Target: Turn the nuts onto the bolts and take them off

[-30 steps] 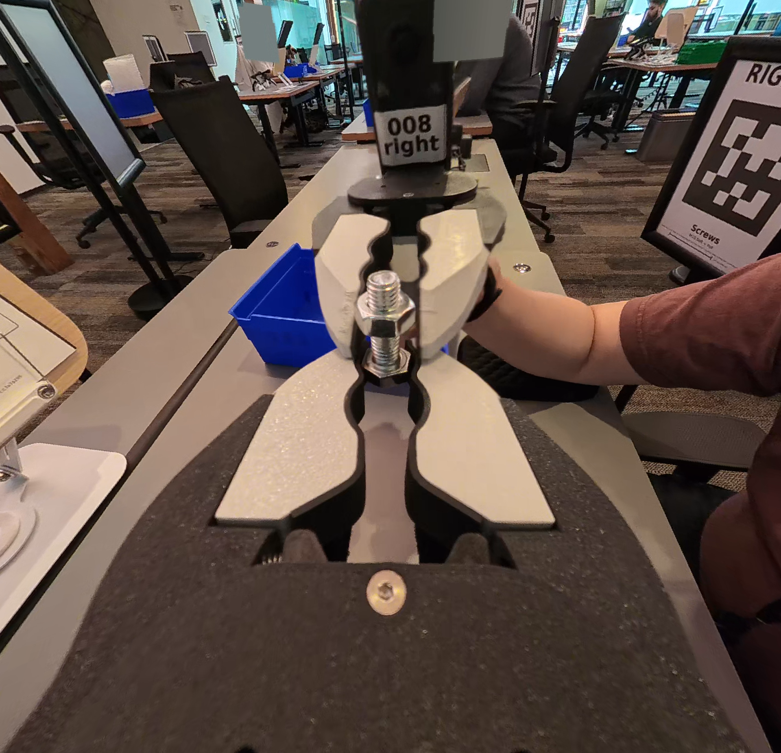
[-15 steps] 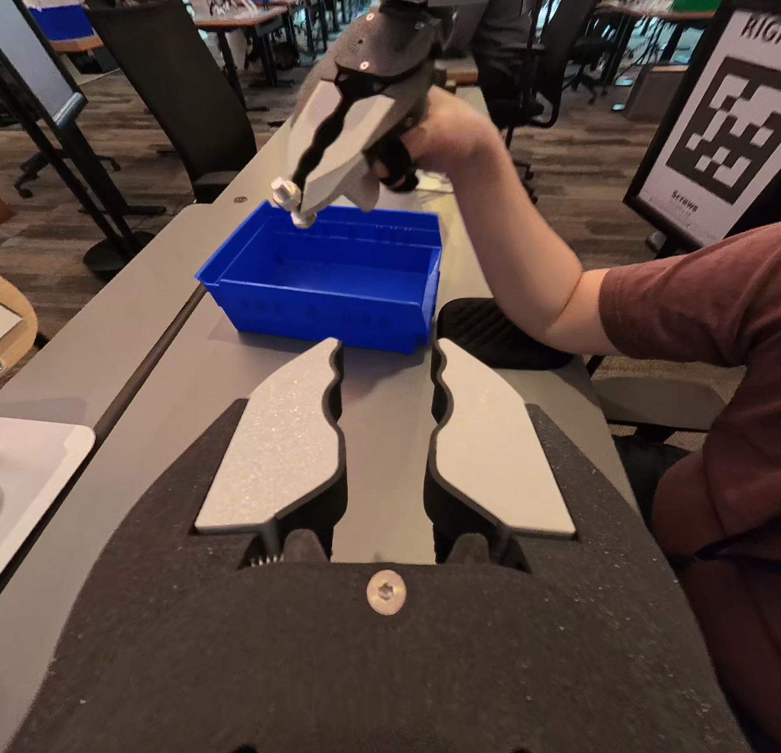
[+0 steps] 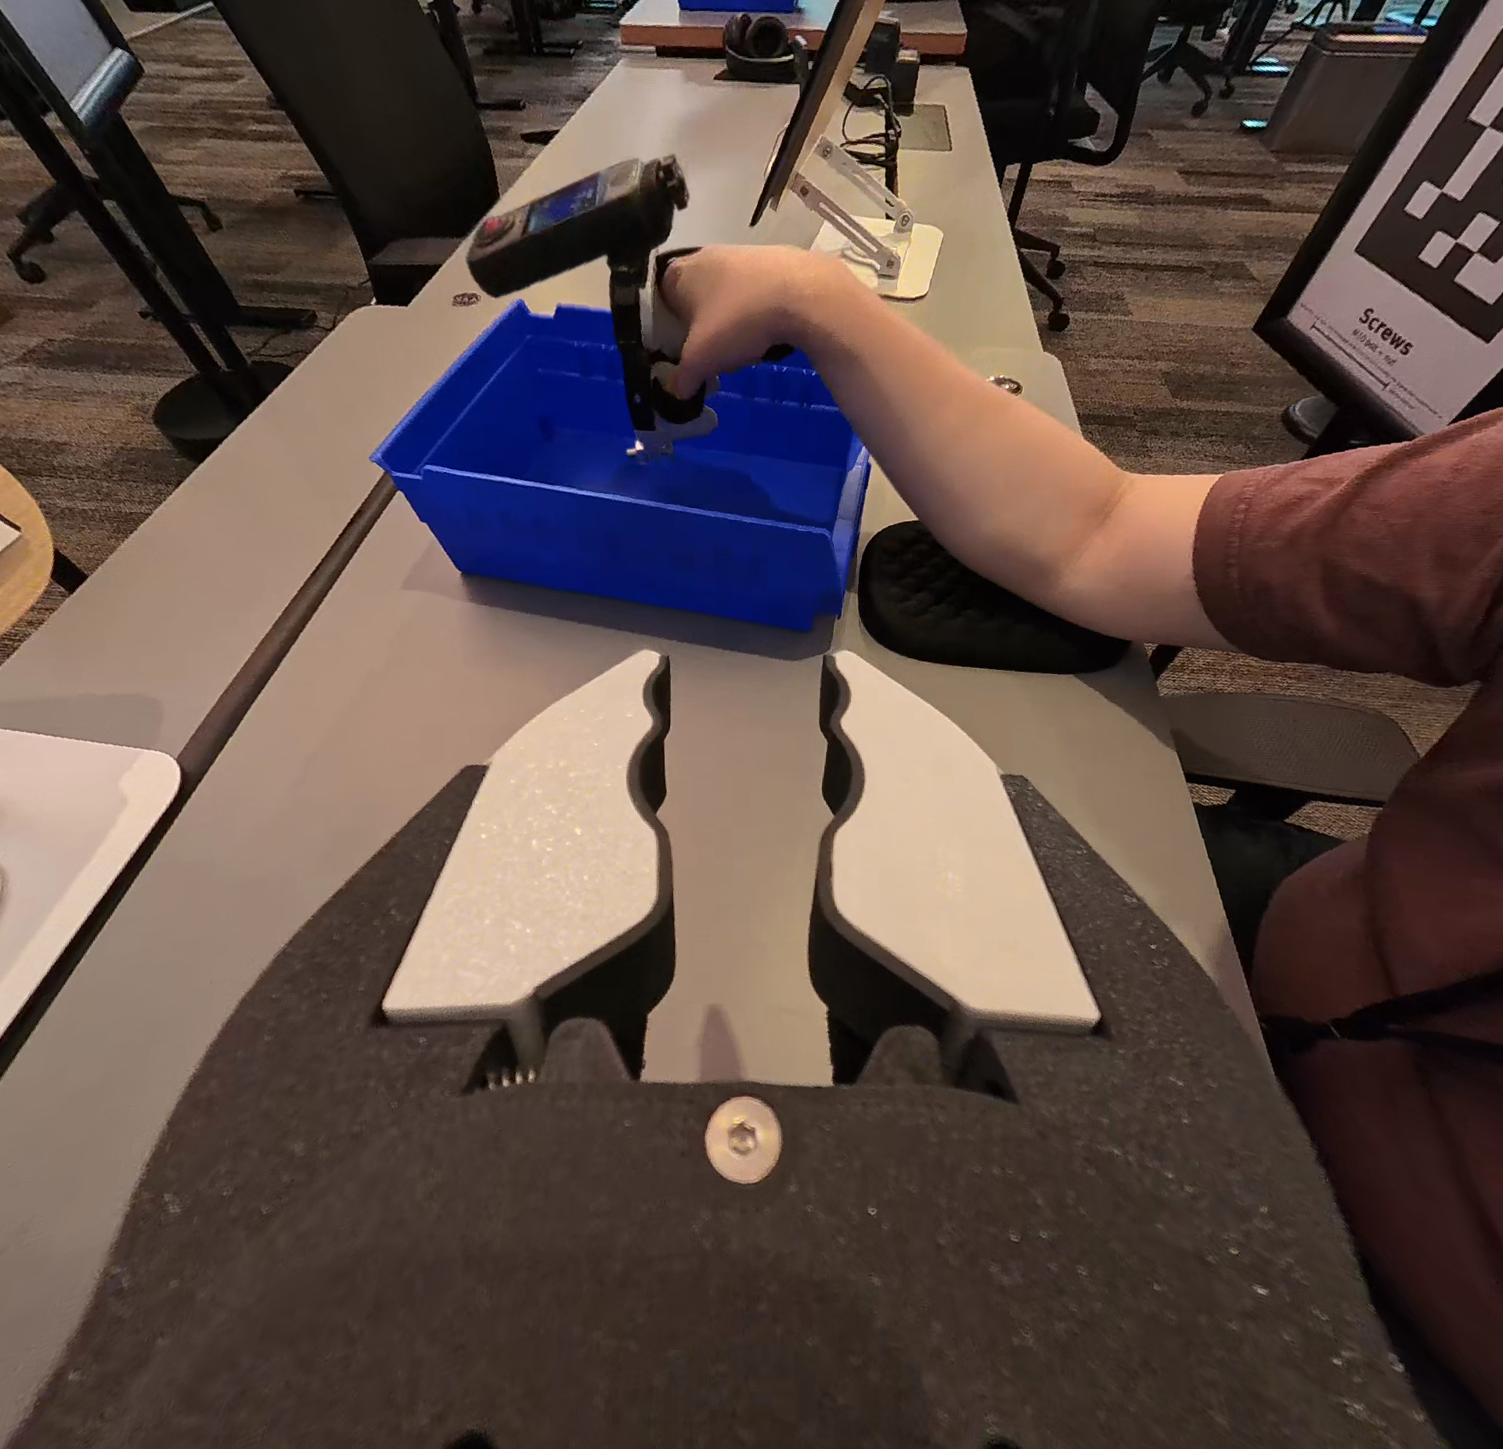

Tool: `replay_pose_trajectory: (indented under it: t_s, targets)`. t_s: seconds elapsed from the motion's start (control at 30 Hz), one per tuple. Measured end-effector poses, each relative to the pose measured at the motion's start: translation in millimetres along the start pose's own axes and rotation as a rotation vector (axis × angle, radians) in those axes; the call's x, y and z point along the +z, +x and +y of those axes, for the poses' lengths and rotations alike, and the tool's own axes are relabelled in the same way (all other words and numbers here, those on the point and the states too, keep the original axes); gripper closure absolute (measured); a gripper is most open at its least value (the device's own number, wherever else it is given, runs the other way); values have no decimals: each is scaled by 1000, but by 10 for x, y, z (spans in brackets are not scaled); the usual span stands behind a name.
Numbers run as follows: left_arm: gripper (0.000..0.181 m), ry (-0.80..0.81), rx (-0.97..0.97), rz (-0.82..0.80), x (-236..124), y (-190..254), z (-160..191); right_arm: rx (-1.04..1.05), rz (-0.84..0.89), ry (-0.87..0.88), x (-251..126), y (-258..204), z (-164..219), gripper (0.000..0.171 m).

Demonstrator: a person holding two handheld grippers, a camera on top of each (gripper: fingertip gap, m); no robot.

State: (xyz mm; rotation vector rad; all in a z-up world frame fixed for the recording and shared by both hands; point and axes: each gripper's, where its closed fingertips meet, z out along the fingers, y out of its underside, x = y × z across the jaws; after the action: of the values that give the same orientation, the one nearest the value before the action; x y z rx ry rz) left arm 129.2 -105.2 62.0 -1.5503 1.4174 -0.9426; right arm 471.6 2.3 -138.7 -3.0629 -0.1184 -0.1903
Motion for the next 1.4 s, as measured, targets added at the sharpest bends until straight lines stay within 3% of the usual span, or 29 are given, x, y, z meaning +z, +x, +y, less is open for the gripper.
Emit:
replay_pose_trajectory:
  t_s: [0.33, 0.47, 0.57, 0.67, 0.73, 0.83, 0.93, 1.03, 1.13, 1.27, 1.4]
  targets:
    - [146, -1, -4, -5, -25, -16, 0, 33, 34, -58, 113, 99, 58, 159]
    - [145, 12, -16, -17, -84, -45, -26, 37, 33, -63, 82, 90, 68, 146]
    - [145, 0, 4, -60, -217, -74, -50, 31, 43, 6, -132, 66, 20, 146]
    - [145, -27, 29, -187, -552, -213, -56, -18, 20, 221, -593, -90, -172, 147]
    - [146, -113, 16, -400, -925, -509, 89, -64, 8, 421, -1002, -235, -330, 147]
    - [156, -336, -137, -749, -1613, -965, 587, -157, -81, 707, -1581, -578, -488, 148]
    - [164, -451, -372, -847, -2026, -1143, 1065, -228, -137, 817, -1834, -837, -510, 149]
    - [165, -569, -534, -934, -2349, -1339, 1531, -272, -129, 811, -1836, -958, -501, 149]
    - [171, -602, -592, -924, -2439, -1496, 1792, -297, -109, 792, -1779, -1016, -527, 148]
    - [174, -550, -634, -824, -2341, -1534, 1877, -320, -80, 767, -1700, -1069, -567, 148]
    - [174, -629, -750, -740, -2315, -1290, 2059, -351, -64, 740, -1632, -1135, -582, 148]
